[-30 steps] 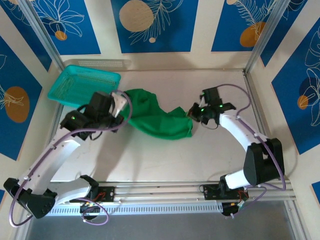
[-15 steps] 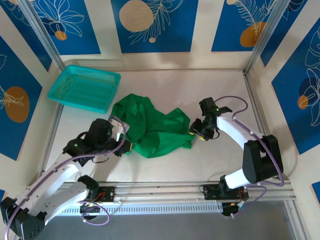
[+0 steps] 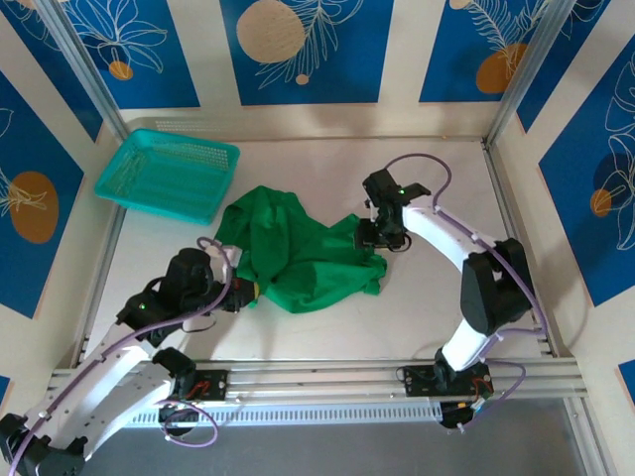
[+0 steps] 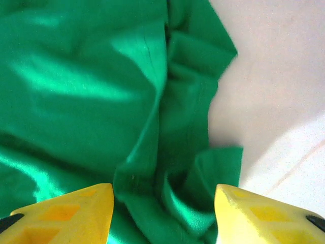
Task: Fold the inside-out t-shirt
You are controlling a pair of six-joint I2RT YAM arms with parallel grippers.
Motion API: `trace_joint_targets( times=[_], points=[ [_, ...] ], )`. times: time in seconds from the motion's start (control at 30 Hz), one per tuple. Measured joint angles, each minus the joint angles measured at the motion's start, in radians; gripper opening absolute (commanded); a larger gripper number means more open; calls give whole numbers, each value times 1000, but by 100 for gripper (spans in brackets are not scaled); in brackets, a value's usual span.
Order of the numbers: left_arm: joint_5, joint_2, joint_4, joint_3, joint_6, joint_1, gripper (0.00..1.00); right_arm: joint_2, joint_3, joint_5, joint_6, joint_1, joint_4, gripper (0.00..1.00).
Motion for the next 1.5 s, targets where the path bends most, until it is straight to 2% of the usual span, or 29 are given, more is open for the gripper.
trace_joint_targets(
  times=[0.17, 0.2, 0.23, 0.27, 0.3, 0.33, 0.37, 0.47, 0.57, 0.67, 0.77, 0.9, 0.97, 1.03, 1.13, 1.27, 1.37, 1.5],
  points=[
    [-29, 2, 0, -8, -54, 0, 0, 121, 13, 61, 0, 53, 56, 57],
    [-36, 3, 0, -10, -60, 0, 0, 137, 13, 74, 0, 67, 62, 54],
    [-44, 2, 0, -11, -66, 0, 0, 151, 13, 84, 1, 80, 67, 48],
    [-50, 2, 0, -11, -70, 0, 0, 160, 15, 99, 1, 89, 69, 36],
    [-55, 2, 0, -11, -74, 0, 0, 170, 18, 121, 3, 101, 68, 20],
    [-61, 2, -2, -11, -80, 0, 0, 177, 21, 148, 5, 111, 69, 10],
    [-71, 3, -7, -10, -81, 0, 0, 180, 22, 173, 6, 118, 69, 7],
    [-126, -3, -49, -1, -84, 0, 0, 175, 22, 253, 11, 117, 69, 6],
    [-226, -50, -88, 17, -68, 0, 0, 132, 20, 242, 17, 75, 67, 4],
    [-365, -78, -133, 93, -24, 6, 0, 17, 16, 146, 31, -29, 77, 3],
    [-516, -48, -172, 235, 26, 17, 0, -143, 3, -58, 60, -190, 130, 1],
    [-655, 24, -165, 416, 126, 30, 0, -368, -94, -529, 226, -451, 331, 0],
    [-692, 64, -152, 493, 186, 34, 0, -445, -145, -706, 323, -511, 442, 3],
    [-722, 121, -148, 591, 253, 40, 0, -494, -158, -825, 377, -514, 503, 5],
    [-732, 198, -133, 705, 341, 45, 0, -556, -163, -937, 409, -476, 565, 7],
    [-699, 276, -129, 766, 431, 54, 0, -635, -264, -1056, 499, -426, 689, 4],
    [-665, 365, -164, 851, 484, 58, 0, -658, -367, -1105, 597, -400, 771, 4],
    [-632, 463, -180, 945, 538, 59, 0, -667, -394, -1101, 615, -375, 738, 4]
  ],
)
